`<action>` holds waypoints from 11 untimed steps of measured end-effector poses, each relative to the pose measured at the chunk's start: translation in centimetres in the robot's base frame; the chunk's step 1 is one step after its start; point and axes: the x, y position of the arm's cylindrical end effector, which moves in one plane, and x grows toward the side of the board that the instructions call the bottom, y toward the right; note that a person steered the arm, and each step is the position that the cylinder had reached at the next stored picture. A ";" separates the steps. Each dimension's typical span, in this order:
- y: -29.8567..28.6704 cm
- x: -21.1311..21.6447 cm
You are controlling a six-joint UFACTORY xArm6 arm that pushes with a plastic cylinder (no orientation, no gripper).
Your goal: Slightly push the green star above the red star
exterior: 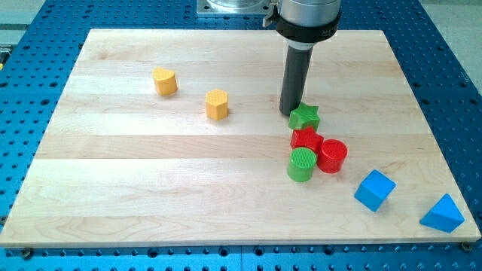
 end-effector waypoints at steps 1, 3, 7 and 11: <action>-1.4 -0.5; 0.0 0.1; 0.0 3.3; -12.2 -10.3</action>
